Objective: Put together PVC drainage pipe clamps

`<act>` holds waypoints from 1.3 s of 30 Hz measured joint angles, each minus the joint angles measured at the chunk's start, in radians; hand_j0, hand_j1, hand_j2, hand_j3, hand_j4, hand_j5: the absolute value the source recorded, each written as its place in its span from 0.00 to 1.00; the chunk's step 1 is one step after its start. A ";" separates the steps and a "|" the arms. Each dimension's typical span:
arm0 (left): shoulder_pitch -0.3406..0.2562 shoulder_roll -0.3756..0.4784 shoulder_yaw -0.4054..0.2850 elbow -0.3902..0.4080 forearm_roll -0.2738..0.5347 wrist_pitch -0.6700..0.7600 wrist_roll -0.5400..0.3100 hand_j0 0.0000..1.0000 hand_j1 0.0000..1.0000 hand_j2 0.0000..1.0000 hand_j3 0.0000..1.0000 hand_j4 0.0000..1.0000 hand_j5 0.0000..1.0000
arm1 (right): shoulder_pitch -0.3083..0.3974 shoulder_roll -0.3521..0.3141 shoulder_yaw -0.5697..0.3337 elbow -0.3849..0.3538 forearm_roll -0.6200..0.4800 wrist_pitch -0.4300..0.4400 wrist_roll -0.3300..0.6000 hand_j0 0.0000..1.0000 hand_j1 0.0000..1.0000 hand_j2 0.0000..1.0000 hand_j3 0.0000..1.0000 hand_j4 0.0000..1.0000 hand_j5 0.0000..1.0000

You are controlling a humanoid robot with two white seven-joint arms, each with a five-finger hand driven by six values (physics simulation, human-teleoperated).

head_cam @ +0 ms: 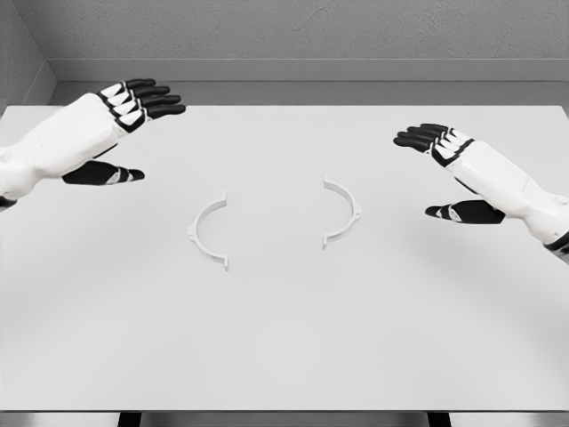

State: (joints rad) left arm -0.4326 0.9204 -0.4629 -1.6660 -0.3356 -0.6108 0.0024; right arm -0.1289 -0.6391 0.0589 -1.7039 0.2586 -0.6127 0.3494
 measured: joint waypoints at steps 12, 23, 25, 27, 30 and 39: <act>0.012 -0.011 -0.010 0.034 -0.028 0.000 0.000 1.00 1.00 1.00 1.00 1.00 1.00 | -0.146 0.031 0.004 0.018 0.200 0.000 0.027 1.00 1.00 1.00 1.00 1.00 1.00; 0.014 -0.008 -0.081 0.110 -0.060 0.000 0.000 1.00 1.00 1.00 1.00 1.00 1.00 | -0.249 0.114 0.126 0.181 0.380 0.002 0.095 1.00 1.00 1.00 1.00 1.00 1.00; 0.012 -0.002 -0.088 0.118 -0.061 0.000 0.000 1.00 1.00 1.00 1.00 1.00 1.00 | -0.232 0.120 0.129 0.190 0.379 0.002 0.101 1.00 1.00 1.00 1.00 1.00 1.00; 0.011 0.006 -0.094 0.122 -0.065 0.000 0.000 1.00 1.00 1.00 1.00 1.00 1.00 | -0.232 0.125 0.131 0.191 0.378 0.002 0.105 1.00 1.00 1.00 1.00 1.00 1.00; 0.006 0.017 -0.098 0.124 -0.086 0.000 0.000 1.00 1.00 1.00 1.00 1.00 1.00 | -0.232 0.129 0.134 0.196 0.376 0.001 0.106 1.00 1.00 1.00 1.00 1.00 1.00; -0.002 -0.015 -0.095 0.122 -0.114 0.000 0.000 1.00 1.00 1.00 1.00 1.00 1.00 | -0.229 0.184 0.129 0.261 0.374 0.009 0.106 1.00 1.00 1.00 1.00 1.00 1.00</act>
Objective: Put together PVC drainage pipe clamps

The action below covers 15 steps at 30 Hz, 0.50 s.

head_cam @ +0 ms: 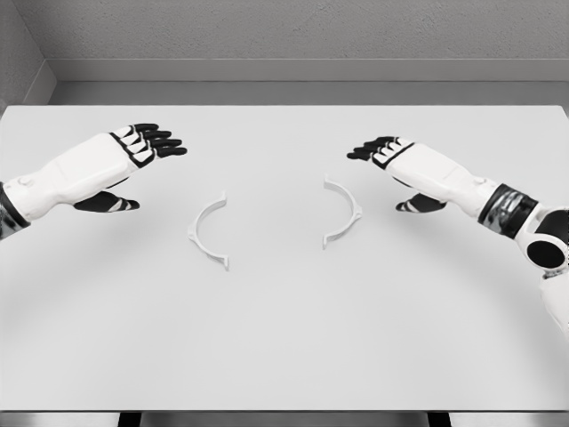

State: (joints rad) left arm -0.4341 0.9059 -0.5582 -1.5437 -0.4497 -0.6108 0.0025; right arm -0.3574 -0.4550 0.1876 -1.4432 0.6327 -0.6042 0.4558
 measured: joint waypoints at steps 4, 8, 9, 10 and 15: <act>-0.005 -0.024 0.006 -0.001 0.005 0.000 0.009 1.00 1.00 1.00 1.00 1.00 1.00 | -0.003 0.033 0.002 0.040 0.000 0.006 0.000 1.00 1.00 1.00 1.00 1.00 1.00; 0.003 -0.040 0.006 -0.007 0.006 0.000 0.013 1.00 1.00 1.00 1.00 1.00 1.00 | -0.008 0.064 0.004 0.064 0.001 0.008 0.000 1.00 1.00 1.00 1.00 1.00 1.00; 0.003 -0.043 0.006 -0.009 0.006 0.000 0.014 1.00 1.00 1.00 1.00 1.00 1.00 | -0.008 0.069 0.004 0.067 0.002 0.009 0.000 1.00 1.00 1.00 1.00 1.00 1.00; 0.003 -0.045 0.006 -0.009 0.006 0.000 0.014 1.00 1.00 1.00 1.00 1.00 1.00 | -0.008 0.073 0.004 0.069 0.002 0.009 0.000 1.00 1.00 1.00 1.00 1.00 1.00; 0.003 -0.048 0.005 -0.011 0.006 0.000 0.015 1.00 1.00 1.00 1.00 1.00 1.00 | -0.008 0.081 0.005 0.074 0.002 0.010 0.000 1.00 1.00 1.00 1.00 1.00 1.00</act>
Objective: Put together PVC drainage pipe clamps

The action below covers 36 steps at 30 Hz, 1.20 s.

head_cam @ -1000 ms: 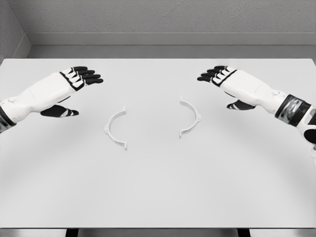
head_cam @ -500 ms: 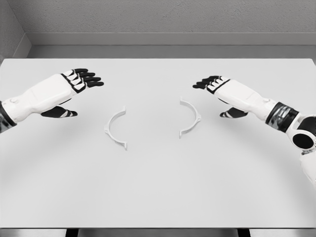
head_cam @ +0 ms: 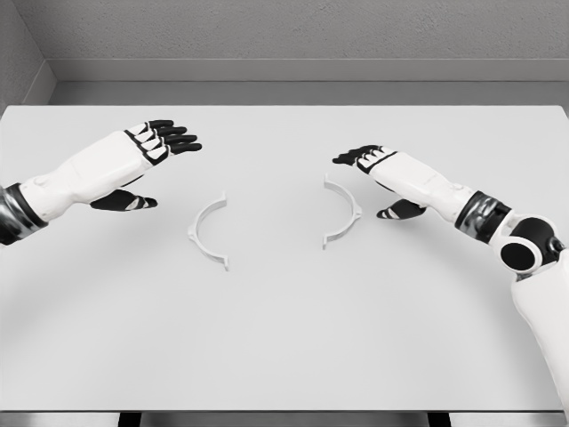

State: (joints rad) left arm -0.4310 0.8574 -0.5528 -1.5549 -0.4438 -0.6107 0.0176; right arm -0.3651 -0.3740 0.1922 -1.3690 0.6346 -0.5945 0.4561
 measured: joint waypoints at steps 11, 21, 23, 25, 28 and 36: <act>0.034 -0.085 0.000 -0.002 -0.110 0.014 0.001 1.00 1.00 1.00 1.00 1.00 1.00 | -0.064 0.049 0.003 0.105 0.002 0.015 -0.001 1.00 1.00 1.00 1.00 1.00 1.00; 0.055 -0.090 0.004 0.011 -0.176 0.049 0.002 1.00 1.00 1.00 1.00 1.00 1.00 | -0.066 0.057 0.005 0.131 0.003 0.016 0.000 1.00 1.00 1.00 1.00 1.00 1.00; 0.054 -0.091 0.005 0.024 -0.181 0.054 0.002 1.00 1.00 1.00 1.00 1.00 1.00 | -0.066 0.060 0.008 0.129 0.003 0.016 0.000 1.00 1.00 1.00 1.00 1.00 1.00; 0.054 -0.095 0.006 0.034 -0.183 0.057 0.002 1.00 1.00 1.00 1.00 1.00 1.00 | -0.066 0.062 0.011 0.126 0.003 0.018 0.000 1.00 1.00 1.00 1.00 1.00 1.00; 0.052 -0.108 0.005 0.055 -0.185 0.059 0.002 1.00 1.00 1.00 1.00 1.00 1.00 | -0.066 0.063 0.014 0.127 0.003 0.020 0.000 1.00 1.00 1.00 1.00 1.00 1.00; 0.049 -0.142 0.003 0.097 -0.186 0.060 0.001 1.00 1.00 1.00 1.00 1.00 1.00 | -0.077 0.081 0.027 0.142 0.004 0.023 0.000 1.00 1.00 1.00 1.00 1.00 1.00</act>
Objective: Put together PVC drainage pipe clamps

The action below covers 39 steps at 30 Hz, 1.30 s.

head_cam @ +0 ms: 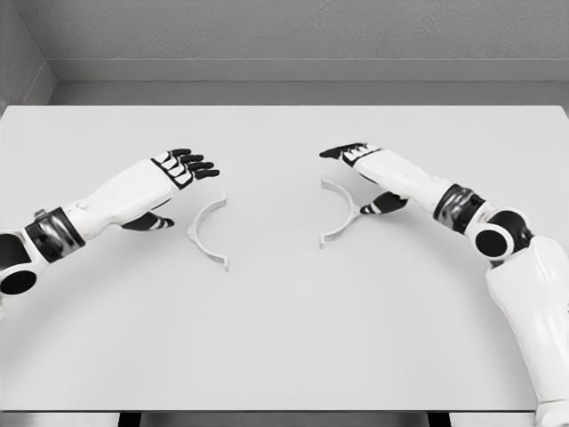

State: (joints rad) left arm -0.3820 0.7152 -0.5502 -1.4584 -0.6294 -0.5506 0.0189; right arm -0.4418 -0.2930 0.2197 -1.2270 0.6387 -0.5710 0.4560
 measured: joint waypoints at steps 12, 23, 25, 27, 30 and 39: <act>0.017 -0.010 -0.002 0.020 0.004 0.000 -0.001 1.00 1.00 1.00 1.00 1.00 1.00 | -0.032 0.017 0.020 0.020 0.000 0.011 0.000 1.00 1.00 1.00 1.00 1.00 1.00; 0.021 -0.018 -0.004 0.040 0.008 0.000 -0.001 1.00 1.00 1.00 1.00 1.00 1.00 | -0.086 0.033 0.025 0.073 0.000 0.011 -0.001 1.00 1.00 1.00 1.00 1.00 1.00; 0.021 -0.019 -0.004 0.041 0.008 0.000 -0.001 1.00 1.00 1.00 1.00 1.00 1.00 | -0.086 0.036 0.027 0.085 0.000 0.011 -0.001 1.00 1.00 1.00 1.00 1.00 1.00; 0.021 -0.022 -0.005 0.043 0.008 0.000 -0.002 1.00 1.00 1.00 1.00 1.00 1.00 | -0.107 0.041 0.032 0.102 0.000 0.011 -0.002 1.00 1.00 1.00 1.00 1.00 1.00; 0.028 -0.028 -0.006 0.043 0.008 -0.001 -0.002 1.00 1.00 1.00 1.00 1.00 1.00 | -0.115 0.052 0.040 0.132 0.002 0.011 -0.002 1.00 1.00 1.00 1.00 1.00 1.00; 0.029 -0.056 -0.009 0.043 0.004 -0.001 -0.005 1.00 1.00 1.00 1.00 1.00 1.00 | -0.124 0.067 0.056 0.167 0.004 0.011 -0.003 1.00 1.00 1.00 1.00 1.00 1.00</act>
State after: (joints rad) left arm -0.3528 0.6596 -0.5588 -1.4156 -0.6256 -0.5520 0.0137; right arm -0.5660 -0.2264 0.2754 -1.0604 0.6425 -0.5604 0.4531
